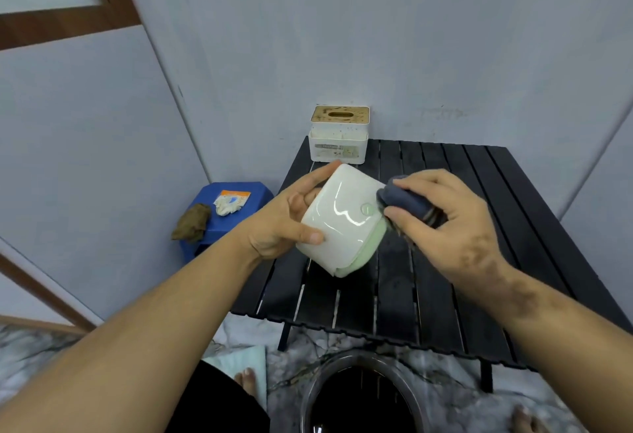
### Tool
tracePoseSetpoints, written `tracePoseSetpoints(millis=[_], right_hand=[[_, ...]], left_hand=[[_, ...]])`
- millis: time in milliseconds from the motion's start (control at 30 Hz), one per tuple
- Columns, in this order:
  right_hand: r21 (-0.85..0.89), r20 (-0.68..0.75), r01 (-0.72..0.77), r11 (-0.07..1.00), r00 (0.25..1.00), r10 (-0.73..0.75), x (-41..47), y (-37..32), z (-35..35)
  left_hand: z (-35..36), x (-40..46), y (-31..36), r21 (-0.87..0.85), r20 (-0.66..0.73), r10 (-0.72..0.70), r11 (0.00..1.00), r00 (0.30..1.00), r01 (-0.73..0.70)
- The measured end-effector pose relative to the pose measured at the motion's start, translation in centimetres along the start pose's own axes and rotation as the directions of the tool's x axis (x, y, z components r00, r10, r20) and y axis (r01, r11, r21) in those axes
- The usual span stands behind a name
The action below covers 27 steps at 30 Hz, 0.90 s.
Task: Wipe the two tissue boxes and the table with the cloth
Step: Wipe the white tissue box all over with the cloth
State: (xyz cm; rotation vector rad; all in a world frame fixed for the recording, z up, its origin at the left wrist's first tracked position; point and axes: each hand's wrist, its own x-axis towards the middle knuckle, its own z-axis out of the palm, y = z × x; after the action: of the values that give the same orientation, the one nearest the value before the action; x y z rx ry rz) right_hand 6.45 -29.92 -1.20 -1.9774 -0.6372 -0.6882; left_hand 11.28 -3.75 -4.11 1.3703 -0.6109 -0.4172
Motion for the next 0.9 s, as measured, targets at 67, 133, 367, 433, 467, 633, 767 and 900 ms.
tracePoseSetpoints(millis=[67,133,367,433,467,633,767,900], right_hand=[[-0.01,-0.001,0.021,1.0,1.0,-0.021,-1.0,-0.3,0.8],[-0.059,0.062,0.132,0.99,0.99,-0.128,-2.1,-0.5,1.9],[-0.149,0.132,0.243,0.958,0.966,-0.224,-0.5,-0.6,1.9],[-0.147,0.104,0.113,0.983,0.99,-0.098,0.9,0.2,1.1],[-0.127,0.103,0.061,0.99,0.993,-0.048,1.5,0.7,0.7],[-0.159,0.148,-0.029,0.987,0.988,0.053,2.4,2.7,0.5],[-0.305,0.217,0.15,0.941,0.972,-0.085,1.9,2.0,0.8],[-0.303,0.255,0.173,0.937,0.962,-0.095,0.5,1.1,1.8]], left_hand=[[-0.3,-0.1,-0.3,-0.062,-0.047,0.007,0.998,0.999,-0.01],[-0.5,-0.2,-0.5,-0.126,-0.103,-0.01,0.992,0.995,-0.003],[-0.8,-0.3,-0.4,-0.141,-0.124,-0.056,0.989,0.991,0.038],[-0.8,-0.3,-0.4,-0.135,-0.105,-0.062,0.99,0.993,0.047],[-0.8,-0.3,-0.4,-0.136,-0.099,-0.062,0.99,0.993,0.048],[-0.8,-0.5,-0.3,-0.125,-0.116,-0.079,0.99,0.99,0.064],[-1.0,-0.5,-0.3,-0.123,-0.147,-0.071,0.991,0.987,0.053],[-1.2,-0.4,-0.4,-0.145,-0.155,-0.07,0.988,0.985,0.047]])
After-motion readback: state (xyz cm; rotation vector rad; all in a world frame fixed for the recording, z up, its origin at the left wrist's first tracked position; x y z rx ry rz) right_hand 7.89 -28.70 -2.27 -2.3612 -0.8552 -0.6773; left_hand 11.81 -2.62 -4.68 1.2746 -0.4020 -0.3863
